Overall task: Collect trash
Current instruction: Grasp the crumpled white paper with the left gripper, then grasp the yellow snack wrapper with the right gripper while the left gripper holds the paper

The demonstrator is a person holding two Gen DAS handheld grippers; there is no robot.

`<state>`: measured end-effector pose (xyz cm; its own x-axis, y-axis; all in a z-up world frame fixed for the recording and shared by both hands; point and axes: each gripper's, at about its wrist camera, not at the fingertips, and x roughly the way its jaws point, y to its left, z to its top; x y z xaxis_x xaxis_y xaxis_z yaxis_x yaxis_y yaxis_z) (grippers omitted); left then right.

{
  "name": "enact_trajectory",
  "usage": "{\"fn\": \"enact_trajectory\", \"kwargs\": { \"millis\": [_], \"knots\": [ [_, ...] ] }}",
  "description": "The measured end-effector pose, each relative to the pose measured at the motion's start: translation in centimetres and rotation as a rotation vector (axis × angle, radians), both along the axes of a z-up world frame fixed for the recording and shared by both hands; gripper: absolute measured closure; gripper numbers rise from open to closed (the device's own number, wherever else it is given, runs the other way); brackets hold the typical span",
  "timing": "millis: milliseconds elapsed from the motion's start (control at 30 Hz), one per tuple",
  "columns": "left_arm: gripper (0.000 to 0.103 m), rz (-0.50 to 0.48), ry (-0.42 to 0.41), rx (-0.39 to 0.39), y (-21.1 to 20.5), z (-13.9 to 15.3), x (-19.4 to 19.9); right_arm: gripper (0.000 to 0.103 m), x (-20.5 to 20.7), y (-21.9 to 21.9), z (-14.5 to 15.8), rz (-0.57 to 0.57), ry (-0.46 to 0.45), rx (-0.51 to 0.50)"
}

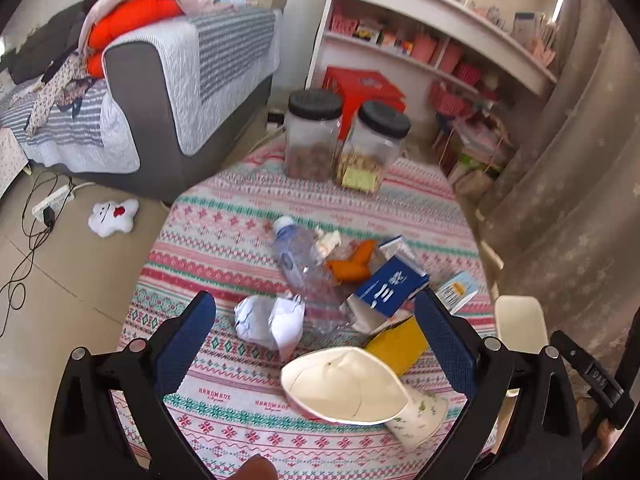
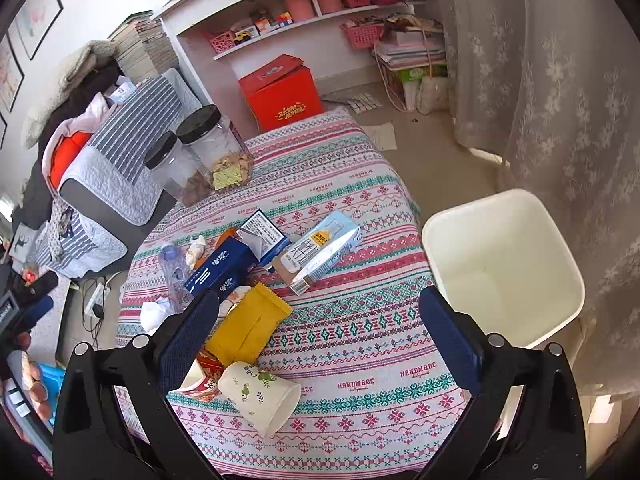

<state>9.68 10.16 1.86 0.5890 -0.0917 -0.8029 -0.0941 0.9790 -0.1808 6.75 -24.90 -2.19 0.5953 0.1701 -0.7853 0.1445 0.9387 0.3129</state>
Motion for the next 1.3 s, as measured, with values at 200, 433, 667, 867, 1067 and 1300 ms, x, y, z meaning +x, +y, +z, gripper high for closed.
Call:
{"fn": "enact_trajectory", "kwargs": {
  "millis": [200, 433, 667, 867, 1067, 1300],
  "knots": [
    [0.007, 0.023, 0.227, 0.01, 2.3, -7.7, 3.7, 0.007, 2.0, -0.2, -3.0, 0.039, 0.135, 0.084],
    [0.019, -0.034, 0.36, 0.01, 1.7, -11.4, 7.0, 0.007, 3.5, 1.8, -4.1, 0.108, 0.176, 0.072],
    [0.06, -0.084, 0.446, -0.01, 1.5, -14.1, 7.7, 0.007, 4.2, 3.6, -4.9, 0.187, 0.197, 0.061],
    [0.075, -0.069, 0.356, -0.055, 2.5, -11.5, 6.9, 0.007, 4.5, 3.8, -5.7, 0.193, 0.22, 0.091],
    [0.075, -0.018, 0.147, -0.167, 4.6, -5.6, 5.6, 0.007, 5.3, 3.1, -7.1, 0.144, 0.267, 0.216],
    [0.075, -0.08, -0.045, -0.248, 4.2, -1.2, 4.2, 0.007, 6.6, 4.1, -10.6, 0.037, 0.365, 0.365]
  ]
}}
